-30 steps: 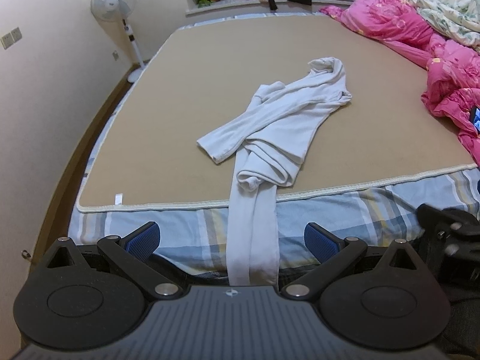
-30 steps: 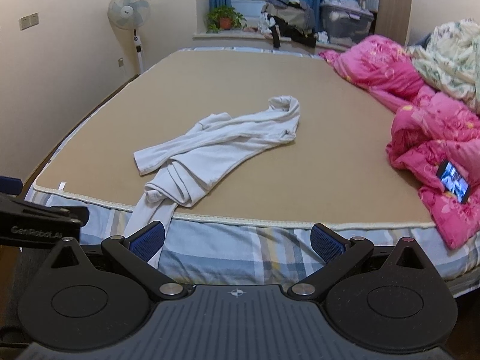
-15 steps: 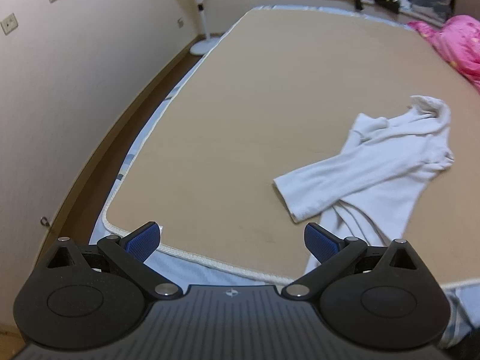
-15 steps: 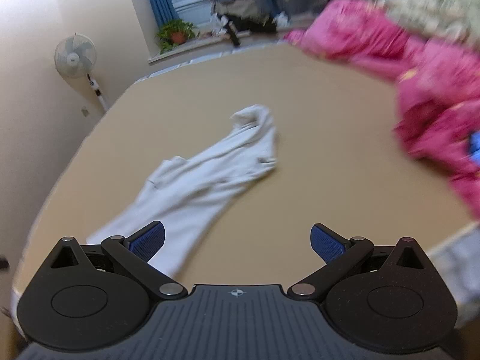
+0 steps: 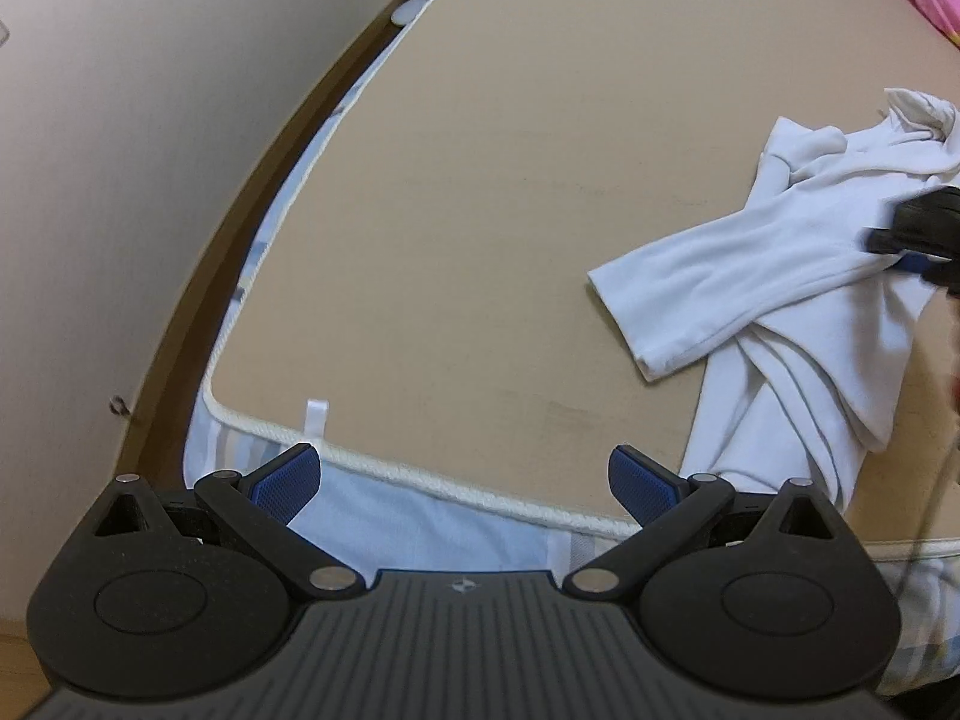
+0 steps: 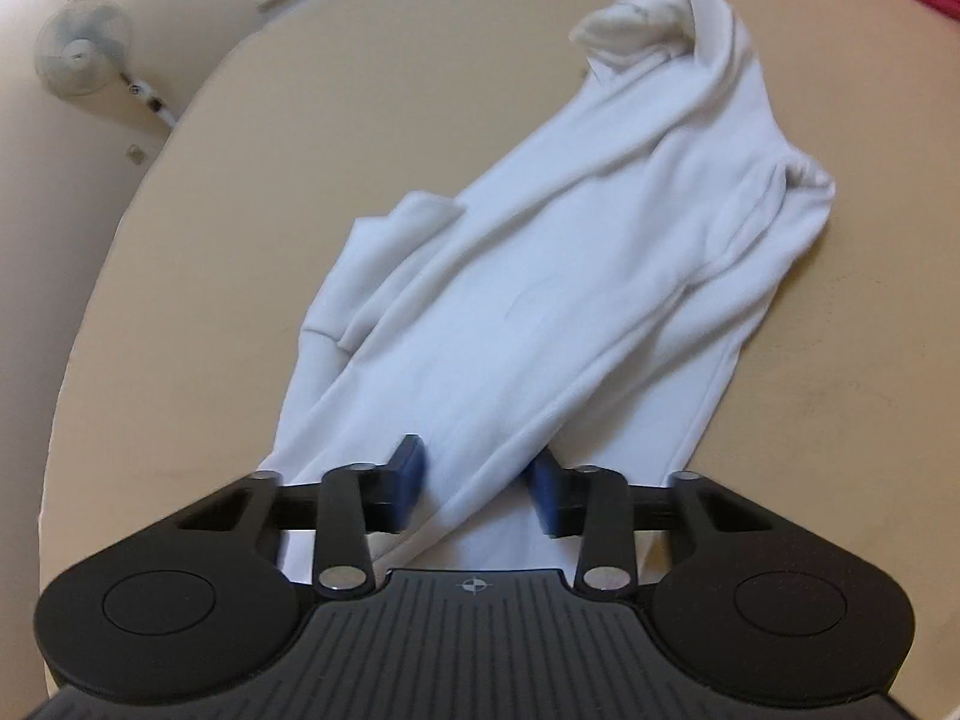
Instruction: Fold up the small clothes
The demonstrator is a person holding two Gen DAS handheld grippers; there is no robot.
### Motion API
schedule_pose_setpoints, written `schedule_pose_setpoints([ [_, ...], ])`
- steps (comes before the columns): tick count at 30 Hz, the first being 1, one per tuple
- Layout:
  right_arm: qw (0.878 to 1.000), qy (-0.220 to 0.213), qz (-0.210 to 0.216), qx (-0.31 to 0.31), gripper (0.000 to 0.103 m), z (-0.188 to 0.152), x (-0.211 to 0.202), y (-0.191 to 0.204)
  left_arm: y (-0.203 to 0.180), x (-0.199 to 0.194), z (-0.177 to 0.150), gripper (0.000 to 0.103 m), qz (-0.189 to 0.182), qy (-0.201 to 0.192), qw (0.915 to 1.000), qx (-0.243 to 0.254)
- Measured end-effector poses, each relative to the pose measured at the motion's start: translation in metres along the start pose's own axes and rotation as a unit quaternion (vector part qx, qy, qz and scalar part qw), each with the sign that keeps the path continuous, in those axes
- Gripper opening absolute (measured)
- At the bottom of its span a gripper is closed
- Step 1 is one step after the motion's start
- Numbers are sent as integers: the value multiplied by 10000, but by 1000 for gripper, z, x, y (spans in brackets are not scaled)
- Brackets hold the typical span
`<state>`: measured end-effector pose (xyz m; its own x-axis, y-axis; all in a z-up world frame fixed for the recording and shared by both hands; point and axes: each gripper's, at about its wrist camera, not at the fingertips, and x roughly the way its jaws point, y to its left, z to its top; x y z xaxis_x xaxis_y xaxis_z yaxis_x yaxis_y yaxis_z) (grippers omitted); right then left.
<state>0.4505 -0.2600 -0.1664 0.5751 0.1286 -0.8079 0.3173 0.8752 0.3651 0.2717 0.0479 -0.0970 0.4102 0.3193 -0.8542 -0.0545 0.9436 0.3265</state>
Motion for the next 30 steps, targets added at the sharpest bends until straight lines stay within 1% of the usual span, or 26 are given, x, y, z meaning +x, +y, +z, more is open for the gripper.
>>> schedule_pose_setpoints([
  [1,9998,-130,135,-62,6,-2,-10,-5,-4,0,2,102,40,-38,10000,63],
  [2,9991,-304,253,-149,5,-2,-27,-17,-10,-1,4,102,80,-54,9998,154],
  [4,9971,-651,287,-271,5,-3,-61,-41,-24,-3,8,102,120,-74,9993,334],
  [5,9957,-835,273,-284,5,-3,-79,-59,-31,-5,10,102,114,-96,9991,385],
  [6,9943,-1012,157,-311,5,-2,-96,-78,-39,-10,10,102,86,-138,9989,437],
  [7,9922,-1185,-90,-371,5,0,-111,-98,-46,-14,11,102,57,-170,9987,481],
  [9,9797,-1647,-1047,-468,5,8,-140,-146,-62,-26,8,102,-22,-277,9975,651],
  [10,9656,-1887,-1731,-448,5,14,-153,-177,-71,-32,6,102,-25,-330,9966,752],
  [11,9492,-2025,-2376,-388,6,19,-161,-203,-79,-37,4,102,-15,-378,9957,851],
  [12,9333,-2051,-2940,-230,9,24,-168,-229,-87,-40,2,102,-1,-414,9947,938],
  [13,9226,-1994,-3301,-19,14,28,-175,-252,-95,-44,0,102,16,-431,9938,1020],
  [14,9148,-1959,-3521,274,19,28,-184,-275,-101,-48,-2,102,20,-435,9933,1069],
  [15,9124,-1978,-3541,555,26,24,-193,-291,-107,-51,-4,102,10,-437,9929,1108],
  [16,9166,-2025,-3358,775,45,17,-202,-302,-112,-54,-5,102,-3,-439,9926,1130],
  [17,9232,-2064,-3126,861,58,8,-204,-305,-117,-58,-7,102,-20,-445,9922,1163],
  [19,9386,-2037,-2659,824,65,-9,-200,-297,-125,-64,-11,102,-27,-477,9913,1225],
  [20,9497,-1938,-2345,740,68,-19,-193,-288,-128,-66,-13,102,-16,-495,9909,1254],
  [22,9673,-1716,-1771,595,72,-38,-186,-273,-136,-68,-17,102,13,-512,9902,1303],
  [23,9751,-1588,-1470,496,74,-48,-181,-263,-139,-67,-19,102,39,-492,9901,1313],
  [25,9867,-1320,-919,227,77,-68,-173,-239,-143,-64,-25,102,82,-404,9903,1325],
  [27,9912,-1155,-645,-56,79,-84,-169,-215,-146,-61,-30,102,111,-307,9906,1329],
  [30,9928,-978,-371,-584,82,-99,-157,-183,-145,-61,-36,102,193,-291,9898,1380],
])
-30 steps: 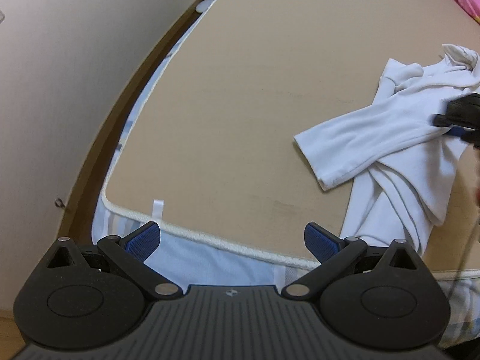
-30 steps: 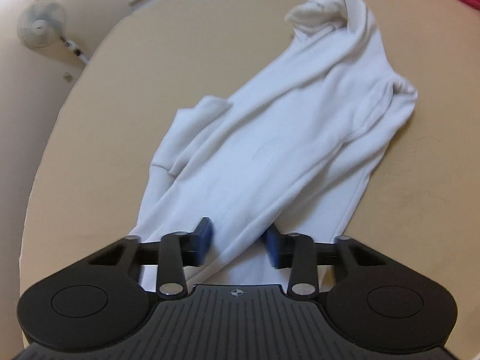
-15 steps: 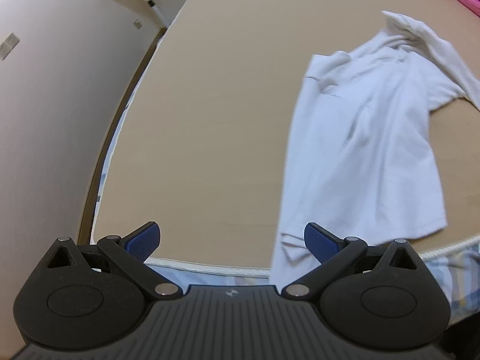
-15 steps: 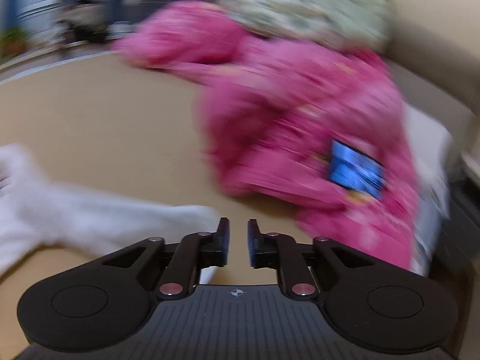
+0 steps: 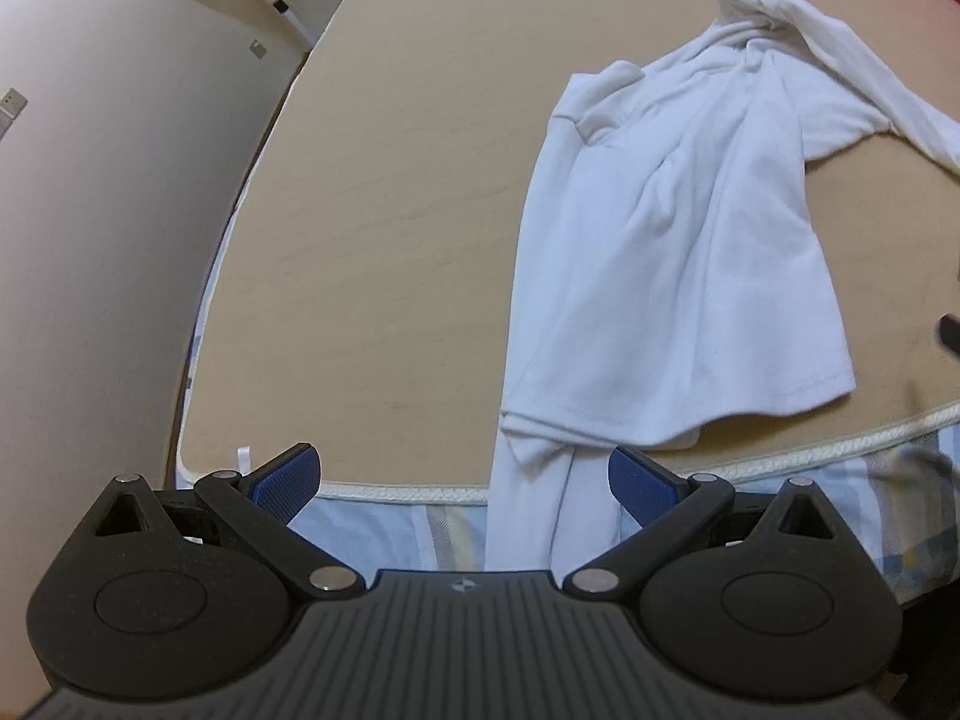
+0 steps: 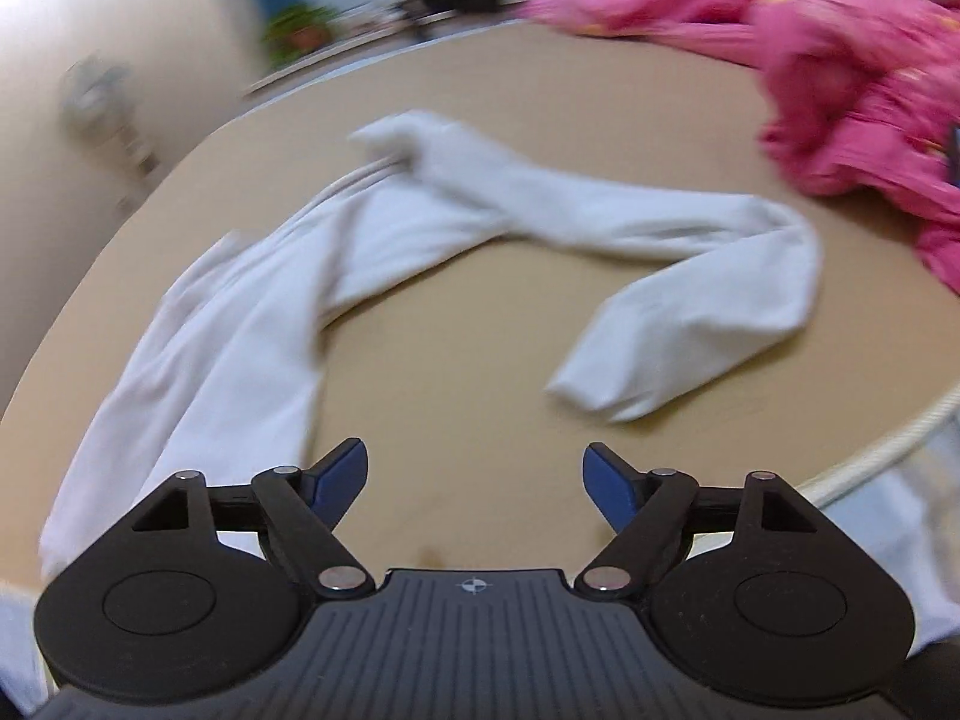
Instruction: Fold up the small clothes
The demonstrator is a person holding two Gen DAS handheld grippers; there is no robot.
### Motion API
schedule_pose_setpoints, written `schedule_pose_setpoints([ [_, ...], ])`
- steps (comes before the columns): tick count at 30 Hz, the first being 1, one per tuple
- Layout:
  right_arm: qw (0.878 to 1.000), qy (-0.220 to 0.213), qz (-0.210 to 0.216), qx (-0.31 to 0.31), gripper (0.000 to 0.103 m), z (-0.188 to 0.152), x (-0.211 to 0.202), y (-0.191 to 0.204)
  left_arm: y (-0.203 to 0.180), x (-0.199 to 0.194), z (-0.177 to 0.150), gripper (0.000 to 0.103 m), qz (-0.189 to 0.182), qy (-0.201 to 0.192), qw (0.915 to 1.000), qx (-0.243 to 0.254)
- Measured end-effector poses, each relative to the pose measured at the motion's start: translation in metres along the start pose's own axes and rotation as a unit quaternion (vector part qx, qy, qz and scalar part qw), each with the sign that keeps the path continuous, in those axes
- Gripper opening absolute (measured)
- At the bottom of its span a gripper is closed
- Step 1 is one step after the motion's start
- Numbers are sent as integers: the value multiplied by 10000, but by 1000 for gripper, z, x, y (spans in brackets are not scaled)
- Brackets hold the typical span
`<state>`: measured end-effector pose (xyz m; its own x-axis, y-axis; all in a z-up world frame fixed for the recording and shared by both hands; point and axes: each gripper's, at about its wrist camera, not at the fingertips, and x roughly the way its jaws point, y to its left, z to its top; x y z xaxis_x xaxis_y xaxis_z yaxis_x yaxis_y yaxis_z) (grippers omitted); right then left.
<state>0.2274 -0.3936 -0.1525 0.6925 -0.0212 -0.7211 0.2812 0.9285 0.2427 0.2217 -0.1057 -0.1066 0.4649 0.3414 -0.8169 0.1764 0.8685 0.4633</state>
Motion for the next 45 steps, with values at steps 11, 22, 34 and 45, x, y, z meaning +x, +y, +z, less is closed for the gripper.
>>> schedule_pose_setpoints([
  [11,9991,150,-35,-392,85,-14,11,1,6,-1,0,102,129,23,9998,-118],
  [22,9981,231,-192,-537,85,-35,8,-4,19,2,-4,102,225,28,9992,-333],
  [34,9863,606,290,-1508,87,-39,42,47,33,16,-11,102,177,281,9983,-477],
  [45,9842,511,216,-1681,89,-22,59,81,40,24,-13,102,220,395,9975,-544],
])
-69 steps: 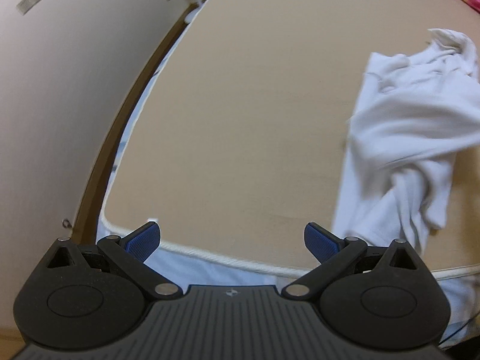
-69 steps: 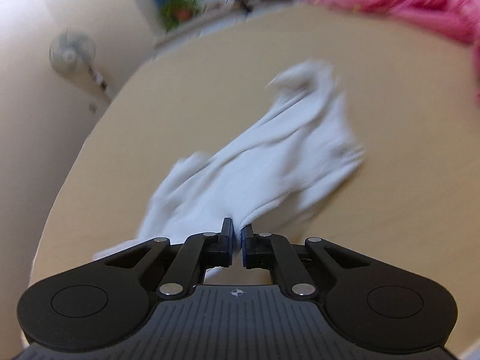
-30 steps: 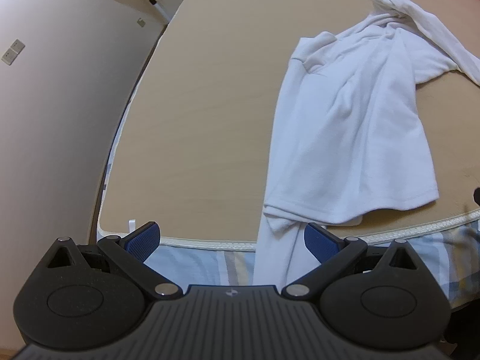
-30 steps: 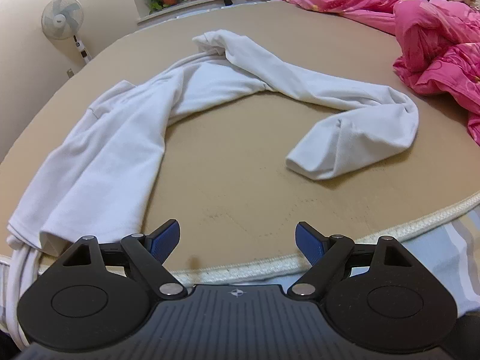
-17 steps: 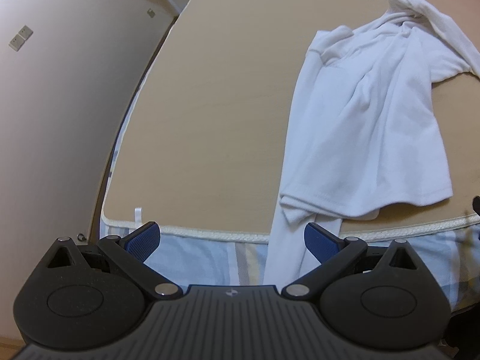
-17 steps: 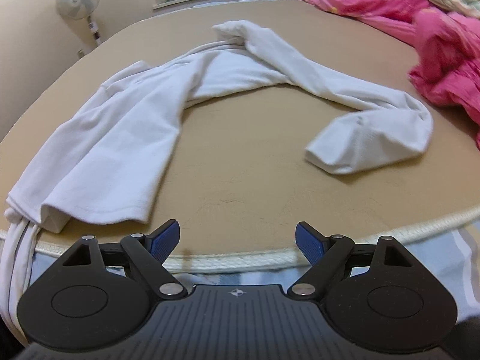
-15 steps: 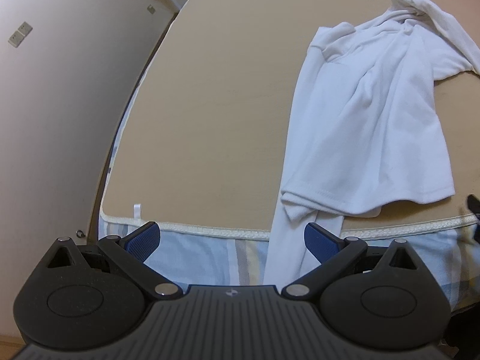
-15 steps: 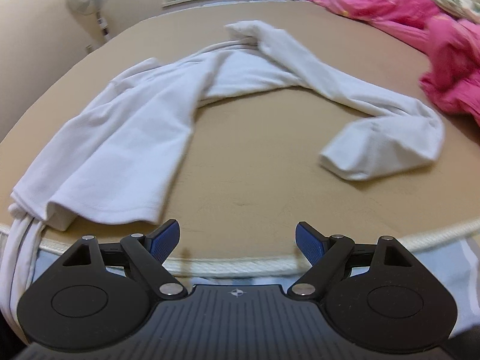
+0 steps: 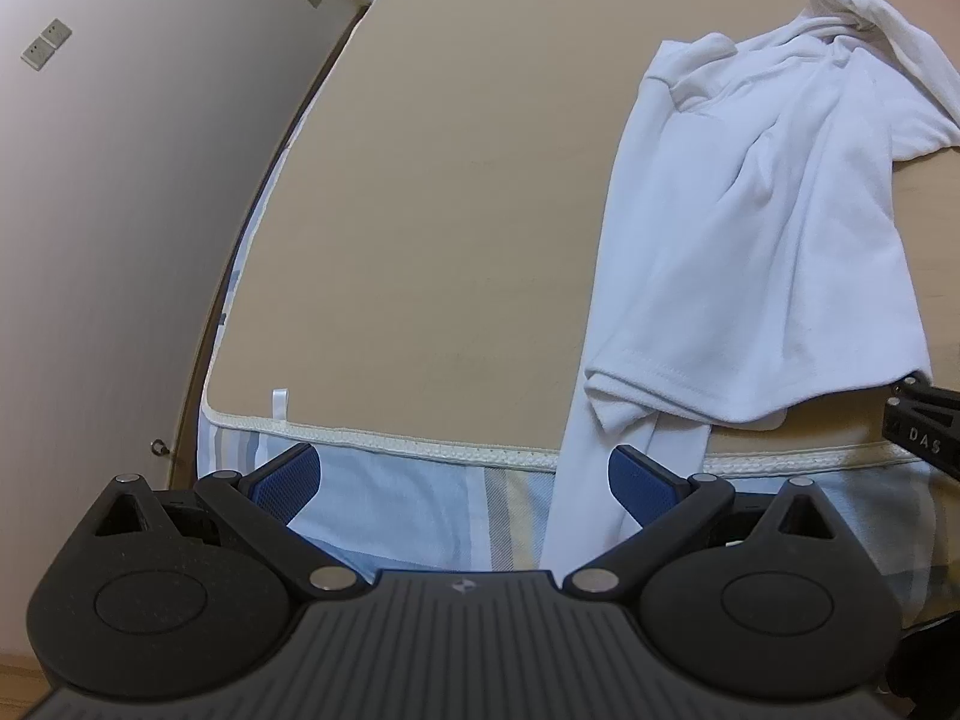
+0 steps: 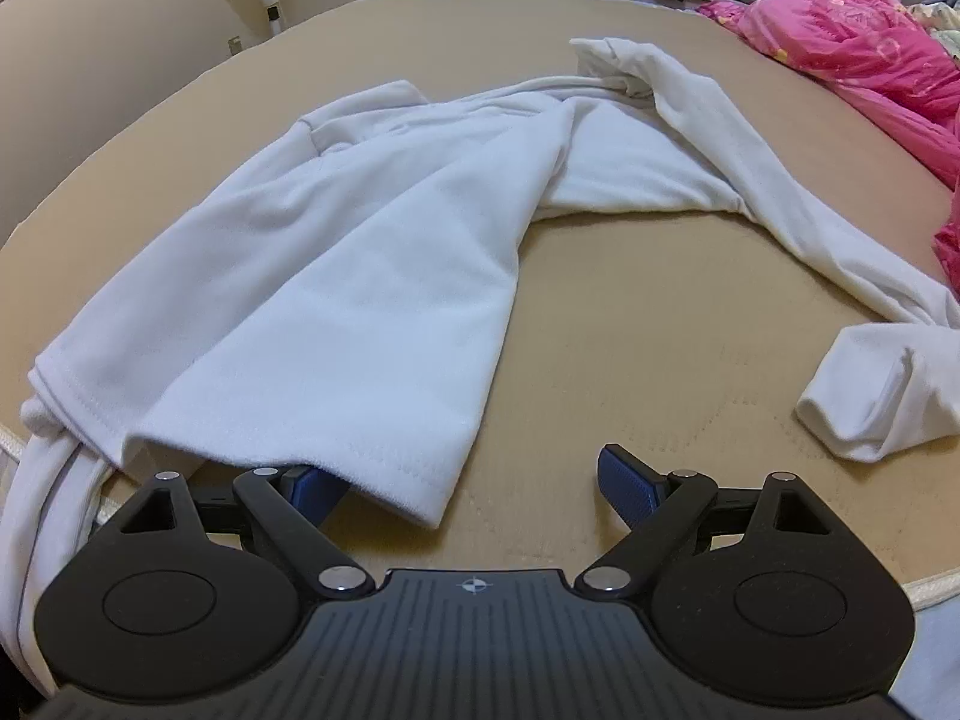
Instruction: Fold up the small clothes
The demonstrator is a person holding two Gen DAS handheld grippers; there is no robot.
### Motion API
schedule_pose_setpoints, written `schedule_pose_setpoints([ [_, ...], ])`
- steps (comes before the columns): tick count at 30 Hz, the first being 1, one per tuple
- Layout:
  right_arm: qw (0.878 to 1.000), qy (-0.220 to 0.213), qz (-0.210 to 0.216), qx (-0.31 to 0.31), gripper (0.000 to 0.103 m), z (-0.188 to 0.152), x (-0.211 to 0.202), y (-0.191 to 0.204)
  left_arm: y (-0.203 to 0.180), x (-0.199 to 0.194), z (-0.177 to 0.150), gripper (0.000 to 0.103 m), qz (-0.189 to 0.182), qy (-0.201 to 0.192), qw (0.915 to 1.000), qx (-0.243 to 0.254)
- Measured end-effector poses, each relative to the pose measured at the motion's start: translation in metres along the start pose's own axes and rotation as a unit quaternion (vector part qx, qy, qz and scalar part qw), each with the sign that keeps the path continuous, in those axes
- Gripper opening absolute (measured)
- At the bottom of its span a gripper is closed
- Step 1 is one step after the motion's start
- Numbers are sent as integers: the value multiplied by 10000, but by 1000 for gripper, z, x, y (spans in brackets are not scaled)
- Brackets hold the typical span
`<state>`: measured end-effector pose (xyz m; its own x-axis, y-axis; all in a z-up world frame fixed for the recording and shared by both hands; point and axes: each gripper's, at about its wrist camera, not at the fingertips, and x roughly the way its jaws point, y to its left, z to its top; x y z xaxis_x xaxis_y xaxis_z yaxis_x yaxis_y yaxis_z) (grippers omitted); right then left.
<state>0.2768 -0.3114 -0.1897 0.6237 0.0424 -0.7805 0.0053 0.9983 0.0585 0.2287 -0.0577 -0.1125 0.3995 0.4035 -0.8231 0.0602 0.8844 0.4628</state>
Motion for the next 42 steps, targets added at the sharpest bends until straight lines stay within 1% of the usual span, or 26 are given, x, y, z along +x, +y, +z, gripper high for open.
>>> schedule_pose_setpoints([
  [9,9993,231,73,291,90,6,8,-5,-2,3,1,102,-3,0,10000,38],
  [16,9990,266,101,337,90,10,11,-4,2,6,2,102,-3,51,10000,-20],
  [18,9989,258,122,362,88,12,12,-4,2,7,2,102,5,49,10000,-21],
  [19,9988,245,155,382,83,13,11,-4,2,7,2,102,7,49,10000,-23],
  [21,9984,189,286,447,49,15,9,-5,2,8,3,102,14,52,10000,-31],
  [22,9980,170,378,468,6,16,8,-6,2,8,4,102,21,54,10000,-25],
  [24,9973,77,369,624,5,19,3,-13,0,9,5,102,28,41,10000,-4],
  [26,9957,-138,338,855,4,20,-10,-29,-3,9,6,102,41,-21,10000,49],
  [27,9949,-232,255,947,4,19,-18,-39,-5,9,7,102,50,-56,9999,86],
  [29,9921,-416,-3,1181,4,16,-36,-69,-12,12,7,102,56,-98,9997,203],
  [31,9866,-567,-421,1471,4,10,-53,-107,-20,16,7,102,-12,-78,9995,297],
  [33,9773,-602,-874,1832,4,3,-65,-151,-28,21,5,102,-121,-32,9992,373],
  [34,9727,-567,-978,2028,4,0,-68,-169,-33,23,4,102,-170,-15,9990,413],
  [35,9677,-500,-991,2266,4,-4,-69,-187,-39,25,2,102,-247,-9,9985,479],
  [36,9645,-425,-894,2449,4,-7,-69,-201,-46,28,0,102,-328,-13,9979,564],
  [38,9626,-390,-688,2590,4,-11,-66,-211,-60,31,-3,102,-501,-56,9961,718],
  [40,9670,-359,-778,2397,4,-9,-61,-204,-74,31,-9,102,-753,-148,9934,855],
  [42,9702,-351,-850,2241,4,-8,-59,-196,-90,30,-16,102,-1040,-292,9887,1042],
])
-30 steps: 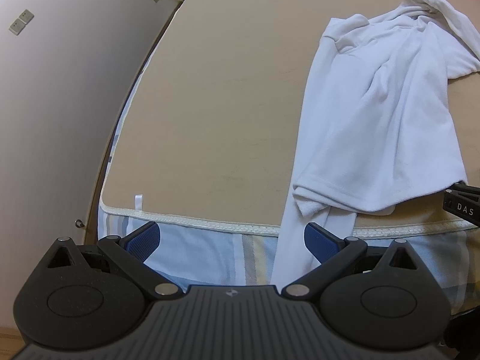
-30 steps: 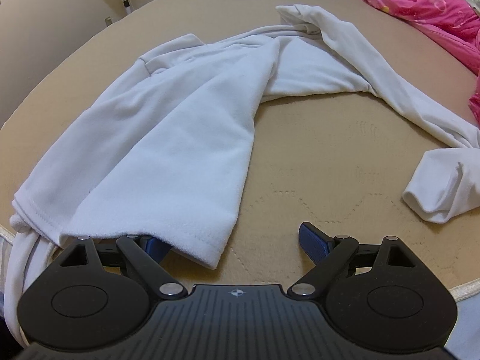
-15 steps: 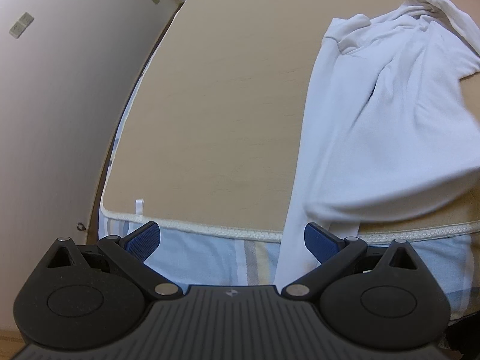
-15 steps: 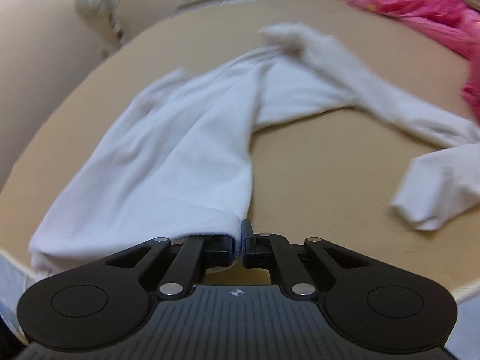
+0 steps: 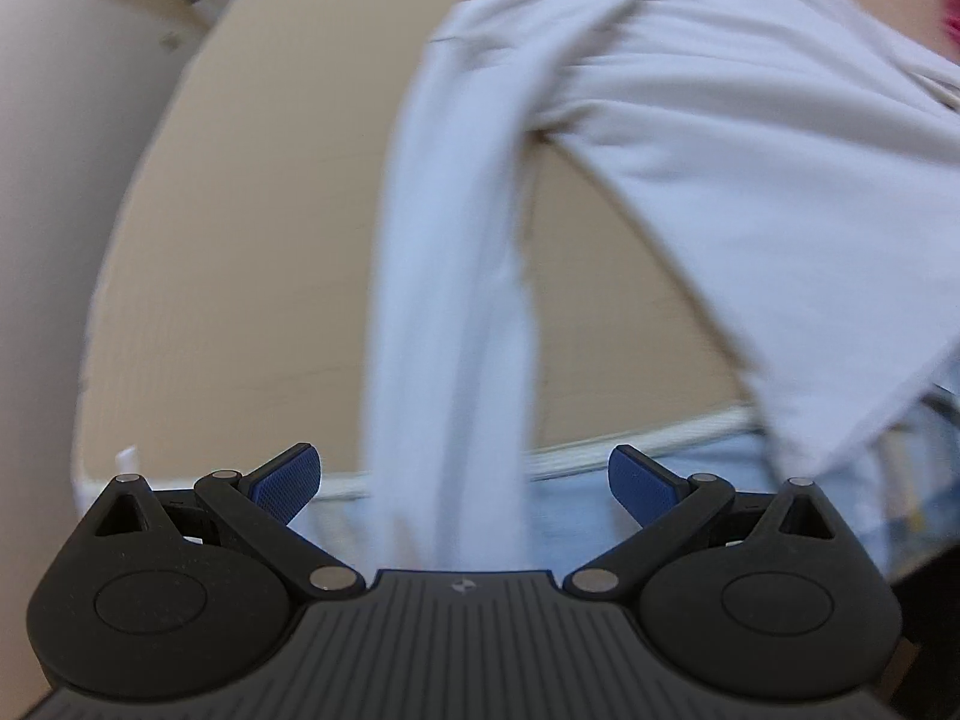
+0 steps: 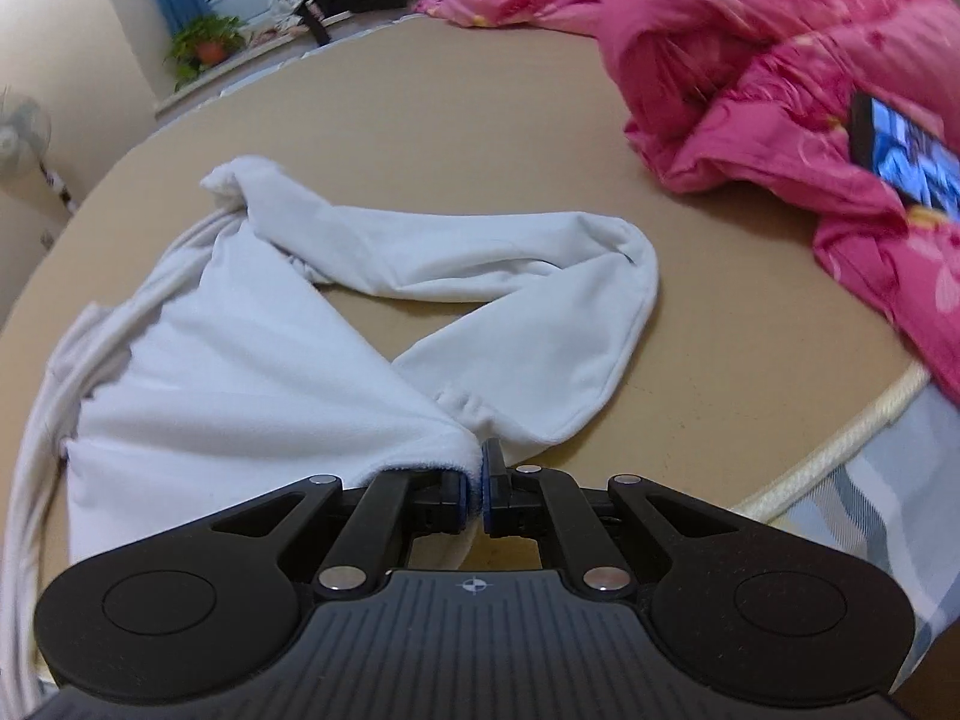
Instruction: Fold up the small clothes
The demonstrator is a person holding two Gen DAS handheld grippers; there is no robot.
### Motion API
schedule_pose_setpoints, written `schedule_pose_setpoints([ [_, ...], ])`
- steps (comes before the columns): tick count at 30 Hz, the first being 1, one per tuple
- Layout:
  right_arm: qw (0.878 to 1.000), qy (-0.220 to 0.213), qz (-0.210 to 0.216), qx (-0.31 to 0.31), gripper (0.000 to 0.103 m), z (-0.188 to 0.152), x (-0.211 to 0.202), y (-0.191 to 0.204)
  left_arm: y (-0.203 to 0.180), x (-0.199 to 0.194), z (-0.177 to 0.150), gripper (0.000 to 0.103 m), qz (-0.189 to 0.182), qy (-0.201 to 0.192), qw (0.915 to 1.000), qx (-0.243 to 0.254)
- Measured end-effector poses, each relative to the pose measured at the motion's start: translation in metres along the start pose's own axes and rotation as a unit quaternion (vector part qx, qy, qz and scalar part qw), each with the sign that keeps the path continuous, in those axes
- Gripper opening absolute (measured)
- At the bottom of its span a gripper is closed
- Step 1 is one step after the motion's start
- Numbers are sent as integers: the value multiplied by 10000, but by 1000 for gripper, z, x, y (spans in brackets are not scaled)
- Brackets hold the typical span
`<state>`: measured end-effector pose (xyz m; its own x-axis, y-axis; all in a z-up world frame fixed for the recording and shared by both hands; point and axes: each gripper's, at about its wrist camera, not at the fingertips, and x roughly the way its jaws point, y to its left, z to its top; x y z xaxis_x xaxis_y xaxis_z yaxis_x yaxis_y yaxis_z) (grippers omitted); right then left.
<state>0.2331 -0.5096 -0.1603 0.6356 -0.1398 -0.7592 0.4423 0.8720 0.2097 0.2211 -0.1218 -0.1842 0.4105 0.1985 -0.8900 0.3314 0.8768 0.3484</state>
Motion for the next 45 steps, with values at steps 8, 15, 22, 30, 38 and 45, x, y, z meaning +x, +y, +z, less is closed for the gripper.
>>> schedule_pose_setpoints([
  [8,9998,113,162,96,4,0,-3,-10,-73,6,-6,102,-731,-481,9900,1107],
  [15,9998,143,149,37,4,-1,-1,-9,-100,-2,-15,102,-1052,-692,9743,1868],
  [22,9995,156,219,163,6,-3,1,-14,-89,24,0,103,-662,-377,9874,1388],
  [30,9976,89,567,392,24,-14,0,-23,-55,23,14,103,-709,-298,9952,609],
  [38,9938,9,809,762,45,-19,1,-28,-29,32,31,103,-606,-53,9981,-127],
  [45,9887,180,792,1258,48,-30,-4,-58,5,35,48,103,-520,10,9960,-725],
])
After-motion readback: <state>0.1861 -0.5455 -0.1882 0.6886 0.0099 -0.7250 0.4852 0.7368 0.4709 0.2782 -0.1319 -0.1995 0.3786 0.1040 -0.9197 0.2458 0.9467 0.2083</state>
